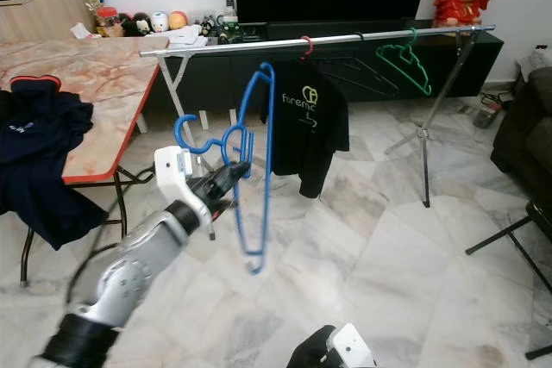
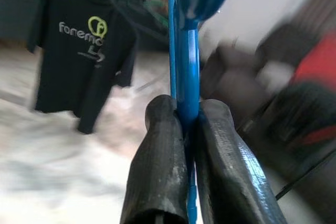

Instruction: Hang hanger

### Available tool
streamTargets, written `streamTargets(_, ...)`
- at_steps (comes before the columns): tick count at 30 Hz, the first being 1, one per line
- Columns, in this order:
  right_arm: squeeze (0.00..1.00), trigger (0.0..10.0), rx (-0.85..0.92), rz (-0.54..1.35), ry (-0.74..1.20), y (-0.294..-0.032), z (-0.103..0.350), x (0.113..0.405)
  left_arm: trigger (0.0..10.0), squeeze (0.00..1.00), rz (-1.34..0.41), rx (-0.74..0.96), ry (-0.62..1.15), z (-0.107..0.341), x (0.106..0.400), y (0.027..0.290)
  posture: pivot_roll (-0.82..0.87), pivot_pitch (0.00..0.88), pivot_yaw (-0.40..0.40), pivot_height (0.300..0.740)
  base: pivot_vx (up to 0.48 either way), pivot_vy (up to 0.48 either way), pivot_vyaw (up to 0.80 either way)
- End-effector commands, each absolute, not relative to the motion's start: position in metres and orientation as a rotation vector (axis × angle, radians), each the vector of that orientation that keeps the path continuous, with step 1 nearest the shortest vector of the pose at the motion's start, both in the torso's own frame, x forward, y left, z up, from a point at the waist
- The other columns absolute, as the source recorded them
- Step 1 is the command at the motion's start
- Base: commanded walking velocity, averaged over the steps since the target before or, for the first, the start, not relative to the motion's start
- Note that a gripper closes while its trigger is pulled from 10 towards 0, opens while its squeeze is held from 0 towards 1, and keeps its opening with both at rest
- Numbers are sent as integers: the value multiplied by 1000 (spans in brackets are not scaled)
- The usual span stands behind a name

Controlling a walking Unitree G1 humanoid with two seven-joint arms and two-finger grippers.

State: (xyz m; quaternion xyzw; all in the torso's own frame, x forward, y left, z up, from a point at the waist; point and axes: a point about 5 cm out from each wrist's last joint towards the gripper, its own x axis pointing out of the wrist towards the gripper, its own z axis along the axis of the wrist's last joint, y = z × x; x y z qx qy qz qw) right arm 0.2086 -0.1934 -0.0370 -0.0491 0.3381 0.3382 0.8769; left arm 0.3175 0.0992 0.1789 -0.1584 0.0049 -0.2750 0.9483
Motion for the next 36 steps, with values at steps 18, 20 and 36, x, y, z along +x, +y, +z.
streamTargets(18,0,0,259,-208,110,-227,42,281,10000,0,-243,421,630,-5,248,211,-14,0,69,740,0,0,0)
streamTargets(20,0,0,233,-199,90,-223,47,283,10000,0,-205,402,686,-18,235,223,-15,0,69,740,0,0,0)
streamTargets(36,0,10000,170,-173,-11,-201,77,293,10000,0,126,140,982,-74,164,257,-14,0,92,740,0,0,0)
